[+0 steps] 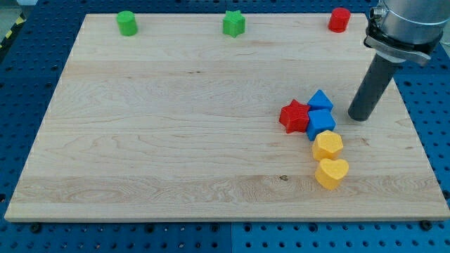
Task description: Push the blue cube below the red star
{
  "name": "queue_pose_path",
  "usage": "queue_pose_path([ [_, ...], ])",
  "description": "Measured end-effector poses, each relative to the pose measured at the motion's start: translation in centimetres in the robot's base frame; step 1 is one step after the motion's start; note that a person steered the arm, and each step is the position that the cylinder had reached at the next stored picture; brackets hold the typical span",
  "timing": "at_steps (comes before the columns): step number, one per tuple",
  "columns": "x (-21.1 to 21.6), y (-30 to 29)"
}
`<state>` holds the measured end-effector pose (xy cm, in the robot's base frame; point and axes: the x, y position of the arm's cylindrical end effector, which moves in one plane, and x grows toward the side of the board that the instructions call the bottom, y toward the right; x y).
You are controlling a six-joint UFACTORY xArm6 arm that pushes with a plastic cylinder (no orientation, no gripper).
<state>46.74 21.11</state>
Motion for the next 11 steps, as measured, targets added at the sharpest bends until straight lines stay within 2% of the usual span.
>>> queue_pose_path([
  [1,1.6,0.0],
  [7,1.8,-5.6],
  [11,1.8,-14.3],
])
